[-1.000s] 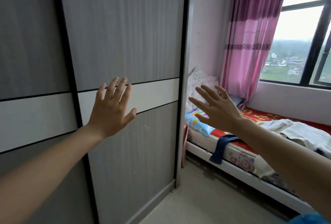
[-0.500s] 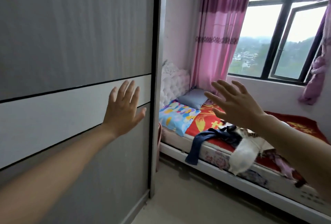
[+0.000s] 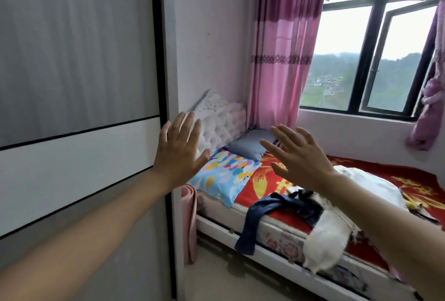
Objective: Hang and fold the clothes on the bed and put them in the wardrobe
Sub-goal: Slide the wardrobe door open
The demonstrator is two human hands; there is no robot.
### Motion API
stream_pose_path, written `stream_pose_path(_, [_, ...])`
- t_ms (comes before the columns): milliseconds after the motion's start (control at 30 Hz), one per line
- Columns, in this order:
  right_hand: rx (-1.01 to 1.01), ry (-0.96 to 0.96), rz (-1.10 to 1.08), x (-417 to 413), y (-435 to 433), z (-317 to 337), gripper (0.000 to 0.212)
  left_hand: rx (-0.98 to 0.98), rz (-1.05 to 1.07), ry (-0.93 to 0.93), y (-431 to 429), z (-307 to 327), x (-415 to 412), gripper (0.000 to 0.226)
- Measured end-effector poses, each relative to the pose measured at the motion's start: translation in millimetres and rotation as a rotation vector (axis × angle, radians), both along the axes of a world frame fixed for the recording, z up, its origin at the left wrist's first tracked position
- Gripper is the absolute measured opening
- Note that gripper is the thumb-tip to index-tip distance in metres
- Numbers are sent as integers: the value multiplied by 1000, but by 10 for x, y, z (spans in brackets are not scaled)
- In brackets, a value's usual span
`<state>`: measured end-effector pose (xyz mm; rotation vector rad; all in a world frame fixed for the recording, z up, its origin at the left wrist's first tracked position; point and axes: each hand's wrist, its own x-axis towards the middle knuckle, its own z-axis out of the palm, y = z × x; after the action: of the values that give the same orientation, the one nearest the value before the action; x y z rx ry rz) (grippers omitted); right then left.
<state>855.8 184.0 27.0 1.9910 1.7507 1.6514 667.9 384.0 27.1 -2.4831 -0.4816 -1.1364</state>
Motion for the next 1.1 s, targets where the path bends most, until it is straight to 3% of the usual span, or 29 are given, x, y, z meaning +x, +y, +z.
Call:
stream_pose_path(333, [-22,26,132,739,1228,-276,63,-4,247,91,1135,-294,141,64])
stream_pose_path(633, [-81,-47,365,965,2788,-363,60,-69,510,-122,2536,-355,-67,64])
stream_pose_path(800, [-85,69,417,963,3476,-619,63,-125,649,-136,2903,-514,-184,62])
stream_pose_path(1100, [-82,152,717,618,4425,-754,62,113,790,-146,3166,-732,-297,56])
